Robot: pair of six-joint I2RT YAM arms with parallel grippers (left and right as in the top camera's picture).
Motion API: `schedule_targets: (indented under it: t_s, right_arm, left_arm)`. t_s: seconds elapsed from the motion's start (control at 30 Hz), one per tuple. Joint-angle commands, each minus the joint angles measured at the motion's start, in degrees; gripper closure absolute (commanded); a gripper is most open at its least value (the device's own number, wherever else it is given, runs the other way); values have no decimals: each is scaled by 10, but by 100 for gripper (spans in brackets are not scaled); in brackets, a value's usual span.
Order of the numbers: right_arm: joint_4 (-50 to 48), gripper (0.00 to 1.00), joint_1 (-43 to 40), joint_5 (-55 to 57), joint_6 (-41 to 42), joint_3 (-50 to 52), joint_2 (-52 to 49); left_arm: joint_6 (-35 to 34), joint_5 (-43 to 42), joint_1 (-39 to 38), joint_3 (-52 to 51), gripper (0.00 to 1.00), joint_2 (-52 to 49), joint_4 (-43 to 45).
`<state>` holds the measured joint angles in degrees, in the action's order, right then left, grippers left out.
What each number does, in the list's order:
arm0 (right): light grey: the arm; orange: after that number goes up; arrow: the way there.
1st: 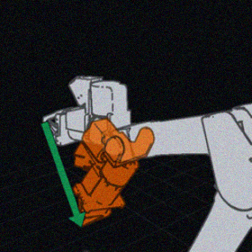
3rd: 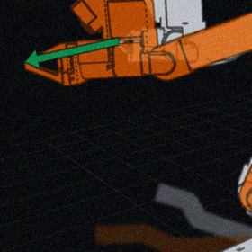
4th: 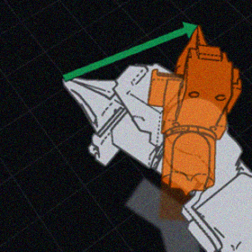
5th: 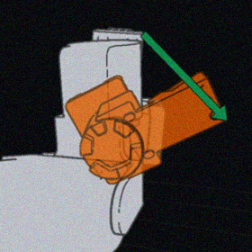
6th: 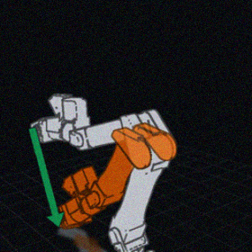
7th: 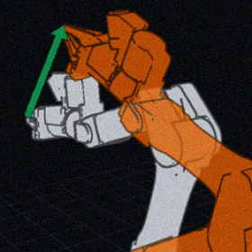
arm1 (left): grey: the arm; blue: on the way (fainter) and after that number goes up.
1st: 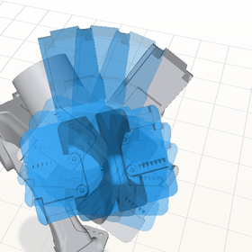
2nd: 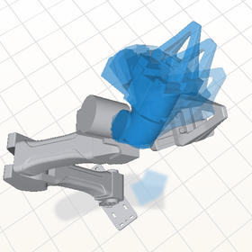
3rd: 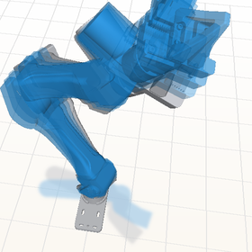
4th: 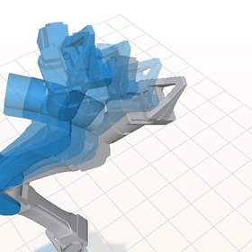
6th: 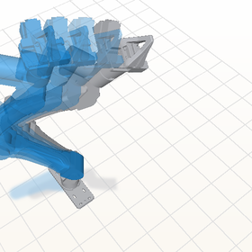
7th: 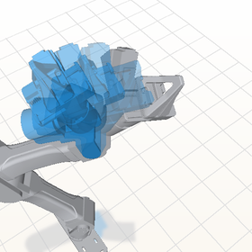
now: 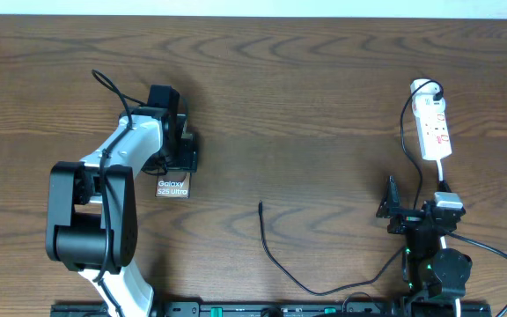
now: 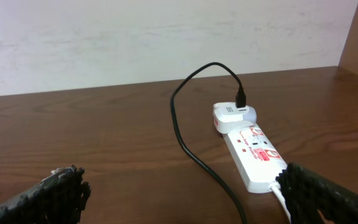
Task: Plug charger to phone and switch on socket
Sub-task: 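Close the left gripper on the phone's top end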
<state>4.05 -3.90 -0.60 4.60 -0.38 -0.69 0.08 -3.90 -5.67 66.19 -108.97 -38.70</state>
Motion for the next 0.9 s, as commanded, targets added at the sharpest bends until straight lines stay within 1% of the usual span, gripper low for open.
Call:
schedule_targets:
  t_s: [0.0, 0.1, 0.17, 0.23, 0.3, 0.33, 0.37, 0.47, 0.53, 0.87]
  right_arm:
    - [3, 1, -3, 2, 7, 1, 3]
    - [3, 1, -3, 3, 7, 1, 3]
    - [3, 1, -3, 3, 7, 1, 3]
    - [3, 1, -3, 3, 7, 1, 3]
    - [3, 1, -3, 3, 7, 1, 4]
    - [3, 1, -3, 2, 7, 1, 3]
    - [3, 1, -3, 2, 7, 1, 3]
    - [3, 1, -3, 3, 7, 1, 3]
    - [3, 1, -3, 3, 7, 1, 3]
    - [3, 1, -3, 3, 7, 1, 3]
  left_arm:
    - [3, -6, 1, -26, 29, -26, -4]
    - [3, -6, 1, -26, 30, -26, -4]
    - [3, -6, 1, -26, 36, -26, -4]
    - [3, -6, 1, -26, 46, -26, -4]
    - [3, -6, 1, -26, 54, -26, -4]
    - [3, -6, 1, -25, 57, -26, -3]
    - [3, -6, 1, -15, 62, -26, -7]
    - [3, -6, 1, 16, 70, -24, -30]
    - [3, -6, 1, 45, 72, -21, -51]
    - [3, -7, 1, 157, 72, 29, -115]
